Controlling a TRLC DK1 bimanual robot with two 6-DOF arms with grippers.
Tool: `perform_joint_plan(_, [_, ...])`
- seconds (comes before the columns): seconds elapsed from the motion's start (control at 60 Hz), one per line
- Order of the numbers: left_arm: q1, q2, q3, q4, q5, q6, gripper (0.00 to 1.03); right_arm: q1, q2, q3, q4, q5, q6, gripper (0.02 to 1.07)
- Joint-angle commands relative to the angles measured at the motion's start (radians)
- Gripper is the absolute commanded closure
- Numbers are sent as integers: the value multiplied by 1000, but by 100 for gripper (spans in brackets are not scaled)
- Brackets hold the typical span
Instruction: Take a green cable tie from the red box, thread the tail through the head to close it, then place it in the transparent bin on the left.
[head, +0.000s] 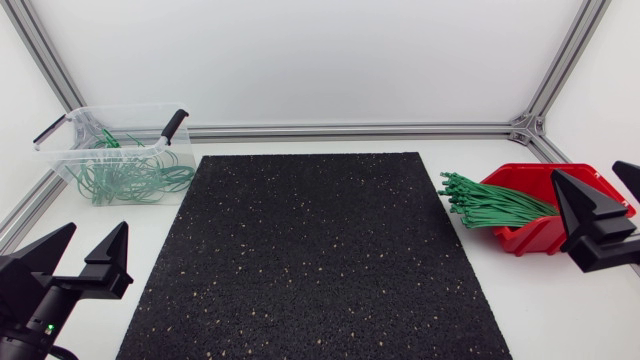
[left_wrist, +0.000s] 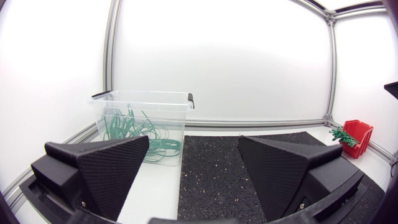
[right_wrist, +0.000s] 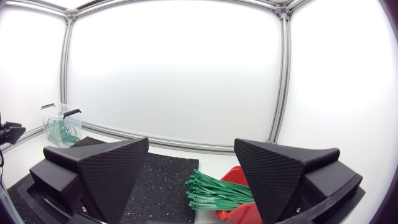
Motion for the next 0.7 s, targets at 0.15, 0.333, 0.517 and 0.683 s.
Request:
perform_joint_plan(0.15, [4,-8,-39,-22,-6,-18,3,-20,266,220,-115,-4,-30,7])
perform_joint_plan(0.333, [4,-8,-39,-22,-6,-18,3,-38,470,374,-266,-35,-113,7])
perform_joint_plan(0.517, [9,-8,-39,-22,-6,-18,3,-162,692,507,-413,-205,-225,7])
perform_joint_plan(0.683, [12,-8,-39,-22,-6,-18,3,-213,898,615,-542,-265,-386,7])
